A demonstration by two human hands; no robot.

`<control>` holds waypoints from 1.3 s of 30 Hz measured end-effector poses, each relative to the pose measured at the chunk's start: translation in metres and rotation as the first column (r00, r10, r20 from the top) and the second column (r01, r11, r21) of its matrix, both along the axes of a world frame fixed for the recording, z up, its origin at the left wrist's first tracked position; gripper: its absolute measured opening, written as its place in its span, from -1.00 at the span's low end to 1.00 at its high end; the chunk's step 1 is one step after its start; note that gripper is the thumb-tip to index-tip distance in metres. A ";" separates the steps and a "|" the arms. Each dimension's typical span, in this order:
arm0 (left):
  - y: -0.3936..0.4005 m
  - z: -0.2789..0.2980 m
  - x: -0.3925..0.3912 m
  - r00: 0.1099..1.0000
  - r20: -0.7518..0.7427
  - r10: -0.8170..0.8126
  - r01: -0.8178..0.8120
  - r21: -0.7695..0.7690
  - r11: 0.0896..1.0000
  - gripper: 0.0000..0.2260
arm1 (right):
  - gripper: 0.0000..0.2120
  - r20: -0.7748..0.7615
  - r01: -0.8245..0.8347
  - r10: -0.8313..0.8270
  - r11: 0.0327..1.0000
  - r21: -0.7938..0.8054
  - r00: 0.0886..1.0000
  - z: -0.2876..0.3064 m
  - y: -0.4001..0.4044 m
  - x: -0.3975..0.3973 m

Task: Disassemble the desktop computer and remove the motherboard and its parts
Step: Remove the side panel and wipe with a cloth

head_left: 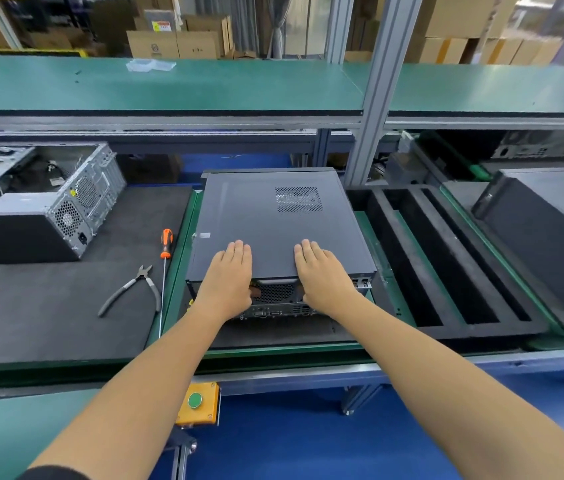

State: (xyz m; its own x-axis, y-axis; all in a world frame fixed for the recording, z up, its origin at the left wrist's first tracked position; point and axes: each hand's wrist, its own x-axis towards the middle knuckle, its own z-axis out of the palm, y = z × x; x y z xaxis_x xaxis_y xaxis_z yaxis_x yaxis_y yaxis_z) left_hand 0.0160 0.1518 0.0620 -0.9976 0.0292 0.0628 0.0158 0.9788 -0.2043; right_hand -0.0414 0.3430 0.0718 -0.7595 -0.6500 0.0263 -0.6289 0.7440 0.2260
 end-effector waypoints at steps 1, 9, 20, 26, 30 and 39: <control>0.002 -0.001 0.002 1.000 -0.005 0.006 -0.006 -0.009 1.000 -0.20 | -0.09 0.002 0.007 -0.007 1.000 -0.001 1.000 0.000 0.000 0.002; 0.004 0.000 0.005 0.999 -0.042 0.014 -0.013 0.020 1.000 -0.28 | -0.16 -0.002 0.029 -0.029 1.000 -0.010 1.000 0.004 -0.001 0.008; 0.008 0.012 0.005 0.998 0.035 -0.053 0.058 -0.162 0.985 -0.21 | -0.36 -0.071 -0.014 0.029 0.979 0.205 0.997 0.017 -0.007 0.013; 0.013 0.018 0.007 0.994 0.010 -0.108 0.108 -0.093 0.990 -0.32 | -0.42 -0.032 -0.057 0.066 0.972 0.226 0.997 0.028 -0.008 0.008; 0.012 0.023 0.009 0.989 0.005 -0.149 0.149 -0.063 0.987 -0.34 | -0.48 -0.007 -0.062 0.065 0.974 0.219 0.998 0.039 -0.007 0.009; 0.012 0.045 0.013 0.953 -0.176 -0.245 0.229 -0.105 0.968 -0.44 | -0.46 -0.138 -0.127 0.149 0.979 0.158 0.979 0.051 -0.004 0.010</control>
State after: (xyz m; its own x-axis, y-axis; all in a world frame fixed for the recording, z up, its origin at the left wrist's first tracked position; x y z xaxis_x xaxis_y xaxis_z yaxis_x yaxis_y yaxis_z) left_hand 0.0291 0.1634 0.1066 -0.9321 0.2764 0.2340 0.1992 0.9310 -0.3059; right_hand -0.0310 0.3393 0.1225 -0.6568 -0.7535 0.0279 -0.6742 0.6035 0.4257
